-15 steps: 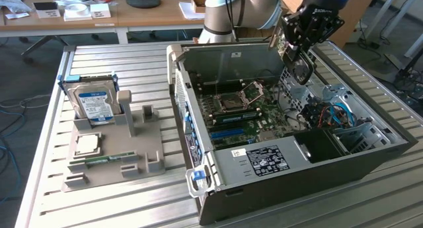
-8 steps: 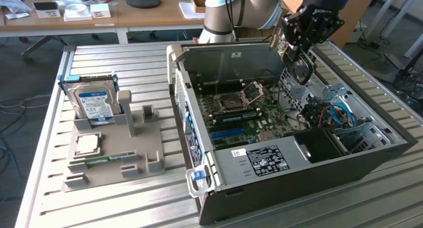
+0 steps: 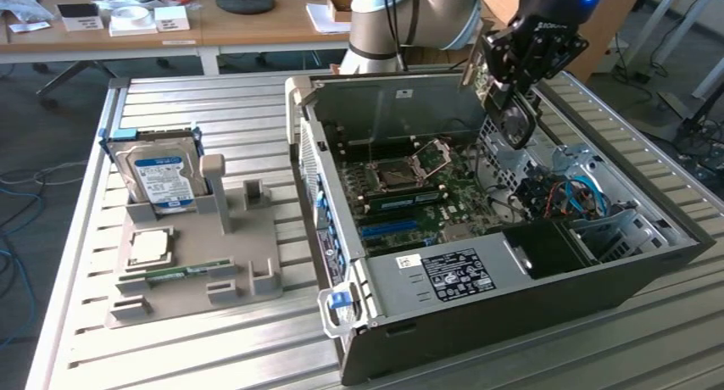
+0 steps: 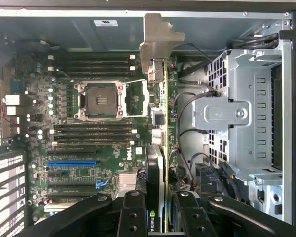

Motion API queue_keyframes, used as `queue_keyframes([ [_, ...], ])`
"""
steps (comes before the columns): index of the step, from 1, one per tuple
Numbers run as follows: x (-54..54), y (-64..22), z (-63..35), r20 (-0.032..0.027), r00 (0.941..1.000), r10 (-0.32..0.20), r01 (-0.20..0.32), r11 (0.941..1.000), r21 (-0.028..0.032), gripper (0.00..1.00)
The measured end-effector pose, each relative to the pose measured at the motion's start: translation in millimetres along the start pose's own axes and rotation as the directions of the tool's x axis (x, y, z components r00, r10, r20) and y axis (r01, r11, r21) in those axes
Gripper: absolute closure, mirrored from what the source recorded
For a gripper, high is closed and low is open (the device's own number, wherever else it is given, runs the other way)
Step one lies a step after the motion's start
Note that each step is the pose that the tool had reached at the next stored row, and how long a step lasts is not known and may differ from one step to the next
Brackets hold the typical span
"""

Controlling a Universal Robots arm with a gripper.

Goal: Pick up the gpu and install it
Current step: 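Pick up the gpu and move the gpu toward the slot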

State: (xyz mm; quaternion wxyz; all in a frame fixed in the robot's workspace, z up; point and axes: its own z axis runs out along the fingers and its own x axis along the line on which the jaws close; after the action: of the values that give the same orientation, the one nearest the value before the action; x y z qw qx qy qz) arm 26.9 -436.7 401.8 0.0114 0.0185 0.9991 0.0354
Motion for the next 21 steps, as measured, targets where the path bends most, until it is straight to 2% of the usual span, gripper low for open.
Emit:
queue_keyframes([
  [3,-4.2,-1.3,0.3,-0.0008,1.0,0.0,0.0,1.0,-0.0001,0.73],
  [9,-6.8,-6.9,1.6,-0.0008,1.0,0.0,0.0,1.0,-0.0002,0.73],
  [12,-6.7,-7.2,2.0,-0.0007,1.0,0.001,-0.001,1.0,-0.0003,0.73],
  [21,-6.6,-8.0,12.4,-0.0008,1.0,0.0,0.0,1.0,-0.0005,0.73],
])
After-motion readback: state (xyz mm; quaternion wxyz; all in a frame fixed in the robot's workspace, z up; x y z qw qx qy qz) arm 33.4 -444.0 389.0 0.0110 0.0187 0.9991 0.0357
